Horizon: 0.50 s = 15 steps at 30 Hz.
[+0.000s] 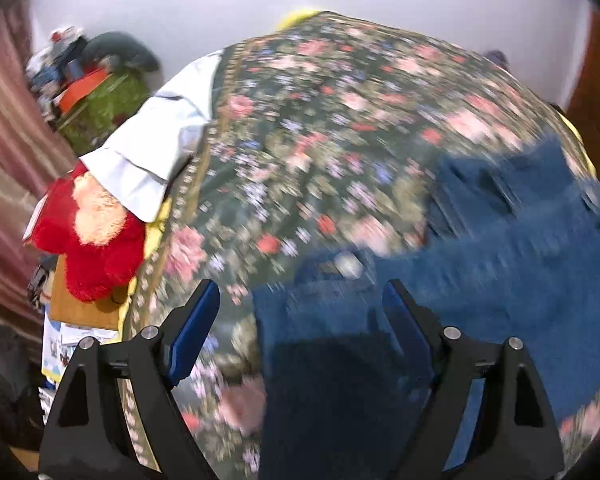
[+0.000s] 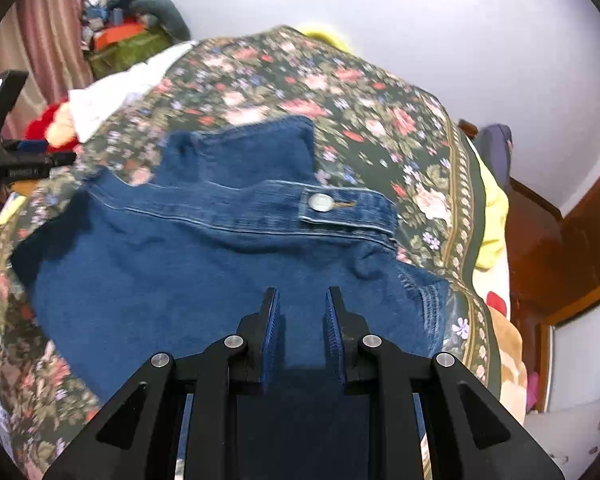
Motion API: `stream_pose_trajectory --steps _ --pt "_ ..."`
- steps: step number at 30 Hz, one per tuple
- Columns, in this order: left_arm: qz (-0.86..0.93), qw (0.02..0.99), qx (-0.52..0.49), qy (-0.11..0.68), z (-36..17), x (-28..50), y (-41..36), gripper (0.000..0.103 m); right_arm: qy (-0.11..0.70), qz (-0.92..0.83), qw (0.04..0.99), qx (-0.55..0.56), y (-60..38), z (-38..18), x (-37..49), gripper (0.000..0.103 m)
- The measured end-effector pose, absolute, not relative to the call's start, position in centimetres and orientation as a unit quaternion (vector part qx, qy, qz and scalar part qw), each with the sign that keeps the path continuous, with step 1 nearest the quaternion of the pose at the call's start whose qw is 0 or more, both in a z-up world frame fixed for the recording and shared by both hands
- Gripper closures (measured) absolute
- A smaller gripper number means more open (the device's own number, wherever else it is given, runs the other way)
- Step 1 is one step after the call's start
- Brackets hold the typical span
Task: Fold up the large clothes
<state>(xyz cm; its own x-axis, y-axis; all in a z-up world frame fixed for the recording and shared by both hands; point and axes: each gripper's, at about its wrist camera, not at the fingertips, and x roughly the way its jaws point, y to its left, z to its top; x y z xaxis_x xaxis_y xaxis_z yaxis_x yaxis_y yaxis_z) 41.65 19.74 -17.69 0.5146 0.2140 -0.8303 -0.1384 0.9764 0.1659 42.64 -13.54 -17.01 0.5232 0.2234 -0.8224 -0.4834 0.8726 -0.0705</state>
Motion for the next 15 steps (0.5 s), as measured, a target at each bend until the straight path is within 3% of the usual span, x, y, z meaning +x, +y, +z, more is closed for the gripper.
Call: stream_pose_trajectory --steps 8,12,15 --pt "0.051 0.858 0.043 0.509 -22.0 37.3 15.7 0.019 0.477 0.196 0.835 -0.19 -12.4 -20.2 40.3 0.084" --pt "0.097 0.84 0.068 0.53 -26.5 36.1 15.9 0.017 0.451 0.193 0.845 -0.213 -12.5 -21.4 39.2 0.084" --pt "0.088 0.859 0.046 0.503 -26.8 34.3 16.9 0.017 0.446 0.184 0.847 -0.222 -12.7 -21.3 38.8 0.084"
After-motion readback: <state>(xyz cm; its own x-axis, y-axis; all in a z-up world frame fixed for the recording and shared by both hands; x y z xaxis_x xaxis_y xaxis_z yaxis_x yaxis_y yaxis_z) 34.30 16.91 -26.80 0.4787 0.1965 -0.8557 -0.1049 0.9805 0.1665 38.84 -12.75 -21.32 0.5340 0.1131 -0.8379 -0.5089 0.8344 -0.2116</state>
